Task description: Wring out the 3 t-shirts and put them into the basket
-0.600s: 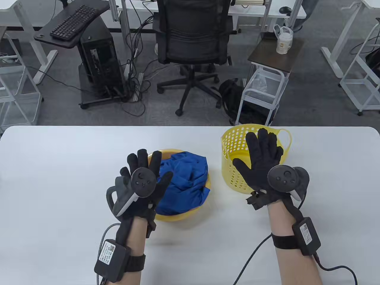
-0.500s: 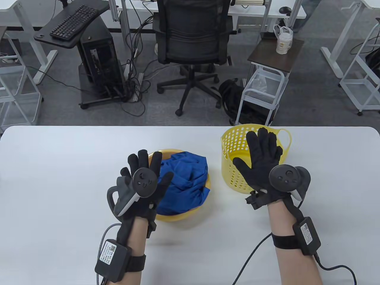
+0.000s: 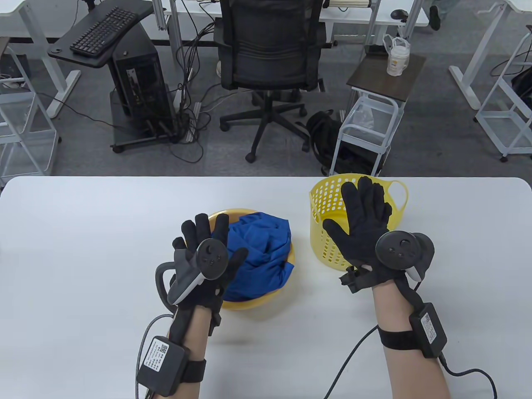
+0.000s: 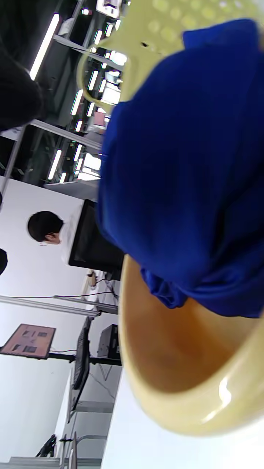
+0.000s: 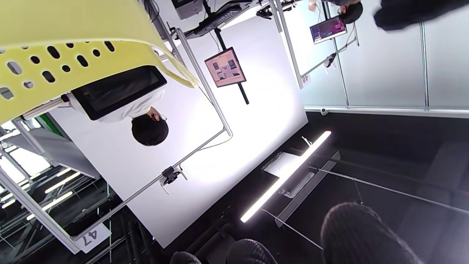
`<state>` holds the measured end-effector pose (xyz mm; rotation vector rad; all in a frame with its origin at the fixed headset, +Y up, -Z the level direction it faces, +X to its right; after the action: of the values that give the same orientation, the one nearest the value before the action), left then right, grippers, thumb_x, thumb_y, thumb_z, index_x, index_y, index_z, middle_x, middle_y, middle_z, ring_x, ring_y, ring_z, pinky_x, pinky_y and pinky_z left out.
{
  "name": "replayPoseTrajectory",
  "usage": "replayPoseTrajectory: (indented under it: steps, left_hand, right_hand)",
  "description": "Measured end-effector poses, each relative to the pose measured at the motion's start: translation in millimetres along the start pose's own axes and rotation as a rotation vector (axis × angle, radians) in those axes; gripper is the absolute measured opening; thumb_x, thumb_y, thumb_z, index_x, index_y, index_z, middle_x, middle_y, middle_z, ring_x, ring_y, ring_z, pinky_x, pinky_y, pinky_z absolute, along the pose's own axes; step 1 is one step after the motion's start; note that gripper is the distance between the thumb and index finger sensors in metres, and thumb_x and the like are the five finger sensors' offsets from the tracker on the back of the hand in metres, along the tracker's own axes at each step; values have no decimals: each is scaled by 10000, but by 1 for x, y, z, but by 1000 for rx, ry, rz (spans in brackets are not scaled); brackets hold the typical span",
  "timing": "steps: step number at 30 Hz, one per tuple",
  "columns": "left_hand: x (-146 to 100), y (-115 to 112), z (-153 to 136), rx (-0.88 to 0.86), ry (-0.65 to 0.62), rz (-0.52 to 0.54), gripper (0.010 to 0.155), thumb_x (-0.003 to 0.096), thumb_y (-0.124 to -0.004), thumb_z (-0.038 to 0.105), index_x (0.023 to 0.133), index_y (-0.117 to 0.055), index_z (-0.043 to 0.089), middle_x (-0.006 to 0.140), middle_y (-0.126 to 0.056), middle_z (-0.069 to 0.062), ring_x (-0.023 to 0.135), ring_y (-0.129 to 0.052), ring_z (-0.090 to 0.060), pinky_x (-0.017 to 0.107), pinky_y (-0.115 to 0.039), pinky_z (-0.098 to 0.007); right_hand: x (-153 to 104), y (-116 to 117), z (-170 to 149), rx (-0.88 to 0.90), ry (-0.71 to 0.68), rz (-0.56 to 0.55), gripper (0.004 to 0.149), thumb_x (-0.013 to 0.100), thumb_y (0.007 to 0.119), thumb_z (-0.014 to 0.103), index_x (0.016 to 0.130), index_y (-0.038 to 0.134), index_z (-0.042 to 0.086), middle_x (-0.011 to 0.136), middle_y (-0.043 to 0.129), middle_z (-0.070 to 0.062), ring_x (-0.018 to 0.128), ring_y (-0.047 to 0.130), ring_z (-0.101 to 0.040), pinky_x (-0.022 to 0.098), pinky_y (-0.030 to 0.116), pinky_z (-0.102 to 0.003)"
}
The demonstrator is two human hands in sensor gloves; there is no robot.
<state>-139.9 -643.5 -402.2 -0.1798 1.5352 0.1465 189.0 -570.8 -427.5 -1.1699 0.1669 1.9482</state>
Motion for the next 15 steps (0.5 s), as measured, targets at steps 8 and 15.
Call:
replayPoseTrajectory:
  steps: [8, 15]
  left_hand:
    - [9, -22, 21, 115, 5, 26, 456, 615, -744, 549, 1058, -714, 450, 1303, -509, -102, 1153, -418, -476, 783, -440, -706]
    - [1, 39, 14, 3, 12, 272, 426, 611, -712, 488, 1010, -766, 349, 1169, -744, -55, 1057, -719, -403, 740, -648, -620]
  right_hand:
    - [1, -7, 14, 49, -19, -13, 816, 604, 718, 527, 1164, 360, 53, 1141, 222, -425, 942, 202, -730, 512, 256, -874]
    - [2, -15, 12, 127, -5, -42, 805, 607, 719, 522, 1163, 378, 51, 1142, 240, -425, 944, 220, -732, 513, 267, -874]
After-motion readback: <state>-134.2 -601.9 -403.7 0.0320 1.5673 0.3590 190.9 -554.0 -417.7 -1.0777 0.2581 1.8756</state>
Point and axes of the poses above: the tracker on the back of each hand, its own z axis roughly to the thumb side, its own x axis roughly from the wrist to the fingertips, y = z × x, the point moved 5 cm from there along x, roughly from the wrist to the fingertips
